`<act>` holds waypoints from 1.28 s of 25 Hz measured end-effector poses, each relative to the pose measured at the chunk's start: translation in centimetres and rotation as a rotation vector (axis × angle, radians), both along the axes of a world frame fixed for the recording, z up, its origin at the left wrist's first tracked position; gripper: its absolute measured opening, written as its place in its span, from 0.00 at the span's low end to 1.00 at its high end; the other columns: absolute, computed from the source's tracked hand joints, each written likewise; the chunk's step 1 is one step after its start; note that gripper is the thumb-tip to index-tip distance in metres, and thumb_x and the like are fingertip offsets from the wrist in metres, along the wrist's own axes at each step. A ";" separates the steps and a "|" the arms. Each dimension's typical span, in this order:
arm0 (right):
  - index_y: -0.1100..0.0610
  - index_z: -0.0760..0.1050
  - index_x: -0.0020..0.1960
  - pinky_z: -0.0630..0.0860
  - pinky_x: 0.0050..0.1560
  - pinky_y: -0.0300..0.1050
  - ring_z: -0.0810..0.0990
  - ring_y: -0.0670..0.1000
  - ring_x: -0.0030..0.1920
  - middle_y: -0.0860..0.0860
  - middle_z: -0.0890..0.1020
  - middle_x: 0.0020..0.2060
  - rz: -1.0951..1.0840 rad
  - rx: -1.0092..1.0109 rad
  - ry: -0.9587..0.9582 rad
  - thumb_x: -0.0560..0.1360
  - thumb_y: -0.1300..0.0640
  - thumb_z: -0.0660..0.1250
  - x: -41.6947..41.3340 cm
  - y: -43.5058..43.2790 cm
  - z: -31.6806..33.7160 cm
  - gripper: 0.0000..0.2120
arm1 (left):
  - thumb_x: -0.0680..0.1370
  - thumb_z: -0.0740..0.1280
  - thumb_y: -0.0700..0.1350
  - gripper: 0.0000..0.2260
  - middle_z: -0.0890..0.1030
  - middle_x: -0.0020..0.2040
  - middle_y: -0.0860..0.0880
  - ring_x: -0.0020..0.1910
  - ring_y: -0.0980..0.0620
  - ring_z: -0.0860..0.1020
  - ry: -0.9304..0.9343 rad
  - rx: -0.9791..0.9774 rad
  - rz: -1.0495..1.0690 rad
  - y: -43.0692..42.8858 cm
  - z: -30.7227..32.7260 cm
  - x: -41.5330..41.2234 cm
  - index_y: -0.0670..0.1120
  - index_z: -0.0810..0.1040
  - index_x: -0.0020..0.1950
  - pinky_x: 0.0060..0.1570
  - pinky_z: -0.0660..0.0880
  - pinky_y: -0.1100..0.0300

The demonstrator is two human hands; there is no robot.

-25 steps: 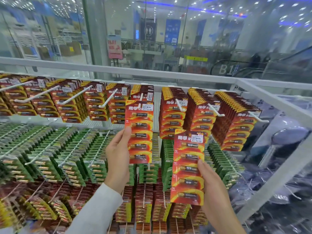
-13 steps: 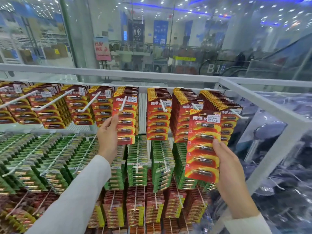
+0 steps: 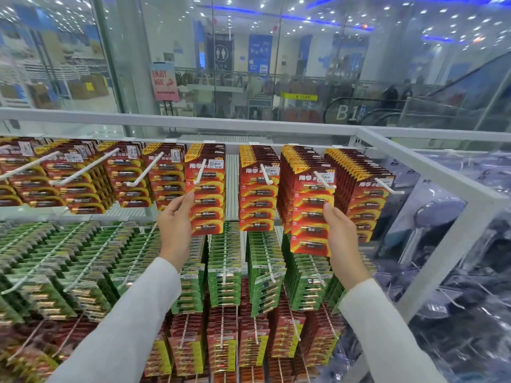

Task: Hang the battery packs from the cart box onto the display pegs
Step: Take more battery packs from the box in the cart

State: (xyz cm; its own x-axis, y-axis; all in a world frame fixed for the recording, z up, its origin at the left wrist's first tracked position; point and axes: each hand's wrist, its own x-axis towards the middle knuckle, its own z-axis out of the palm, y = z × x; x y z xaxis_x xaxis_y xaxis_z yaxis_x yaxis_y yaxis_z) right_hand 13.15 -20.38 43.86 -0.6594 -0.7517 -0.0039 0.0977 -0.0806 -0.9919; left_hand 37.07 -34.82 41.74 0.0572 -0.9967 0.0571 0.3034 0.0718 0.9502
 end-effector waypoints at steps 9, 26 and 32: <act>0.56 0.79 0.48 0.74 0.39 0.43 0.78 0.43 0.33 0.43 0.80 0.31 -0.135 0.009 0.191 0.83 0.43 0.62 -1.0 -2.0 -3.4 0.17 | 0.80 0.72 0.55 0.12 0.85 0.58 0.54 0.59 0.52 0.83 -0.187 -0.112 0.013 -1.1 -3.0 1.6 0.55 0.82 0.62 0.63 0.80 0.45; 0.51 0.83 0.55 0.77 0.54 0.50 0.83 0.51 0.50 0.47 0.85 0.47 -0.444 0.388 -0.079 0.80 0.43 0.67 0.3 23.0 -22.4 0.13 | 0.85 0.66 0.42 0.10 0.86 0.55 0.45 0.49 0.47 0.87 -0.189 0.053 -0.292 17.2 -15.6 -3.6 0.42 0.81 0.63 0.53 0.84 0.57; 0.51 0.81 0.59 0.76 0.64 0.56 0.83 0.52 0.57 0.46 0.85 0.54 -0.614 0.584 -0.231 0.69 0.24 0.66 -3.5 35.5 -29.8 0.34 | 0.82 0.67 0.43 0.06 0.88 0.49 0.50 0.43 0.49 0.86 -0.318 0.223 -0.592 26.7 -22.8 -12.0 0.49 0.82 0.56 0.44 0.83 0.61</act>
